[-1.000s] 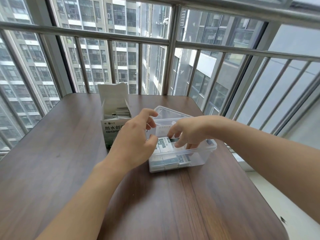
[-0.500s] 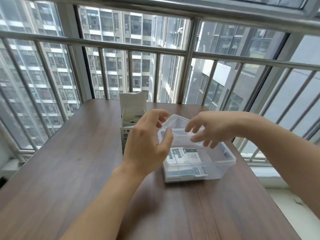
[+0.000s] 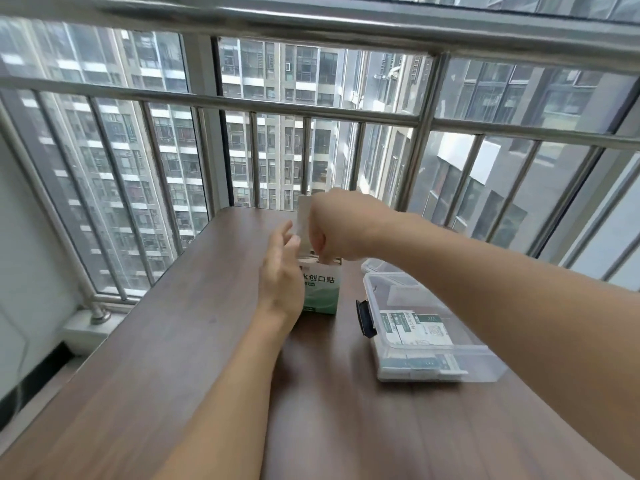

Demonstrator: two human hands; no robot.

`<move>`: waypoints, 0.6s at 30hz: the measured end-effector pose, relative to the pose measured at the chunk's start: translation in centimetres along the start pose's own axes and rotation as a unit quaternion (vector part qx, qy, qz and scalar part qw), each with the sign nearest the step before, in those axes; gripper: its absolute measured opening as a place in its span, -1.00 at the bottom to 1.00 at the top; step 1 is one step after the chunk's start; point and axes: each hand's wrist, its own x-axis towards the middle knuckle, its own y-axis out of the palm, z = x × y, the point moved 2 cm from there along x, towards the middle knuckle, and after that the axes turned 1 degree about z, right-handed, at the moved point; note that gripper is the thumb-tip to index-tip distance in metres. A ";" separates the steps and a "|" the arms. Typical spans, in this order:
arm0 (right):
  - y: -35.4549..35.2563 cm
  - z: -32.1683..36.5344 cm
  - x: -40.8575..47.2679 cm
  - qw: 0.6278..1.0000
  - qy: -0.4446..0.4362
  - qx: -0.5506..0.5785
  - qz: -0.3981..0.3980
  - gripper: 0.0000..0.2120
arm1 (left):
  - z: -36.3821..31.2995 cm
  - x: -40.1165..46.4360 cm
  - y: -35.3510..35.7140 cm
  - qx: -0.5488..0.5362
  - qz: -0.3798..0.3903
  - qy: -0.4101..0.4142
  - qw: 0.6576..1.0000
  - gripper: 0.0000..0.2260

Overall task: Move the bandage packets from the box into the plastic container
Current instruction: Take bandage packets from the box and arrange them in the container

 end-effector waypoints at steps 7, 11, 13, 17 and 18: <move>1.5 -1.6 1.1 0.997 0.030 0.064 0.020 -0.95 | -0.2 -0.3 0.3 0.027 0.012 -0.008 1.000 -0.52; 1.6 -2.1 1.1 0.988 0.025 0.140 0.059 -0.95 | 0.0 -0.2 0.4 0.026 -0.013 -0.012 1.000 -0.56; 1.7 -2.2 1.1 0.983 0.026 0.168 0.067 -0.95 | -0.1 -0.4 0.5 0.018 -0.010 -0.026 0.999 -0.63; 2.0 -2.1 1.3 0.987 0.019 0.148 0.066 -0.89 | 0.0 -0.2 0.6 -0.005 -0.009 -0.053 0.999 -0.67; 2.1 -2.1 1.3 0.988 0.014 0.142 0.064 -0.91 | 0.1 -0.1 0.6 -0.012 -0.011 -0.059 0.998 -0.67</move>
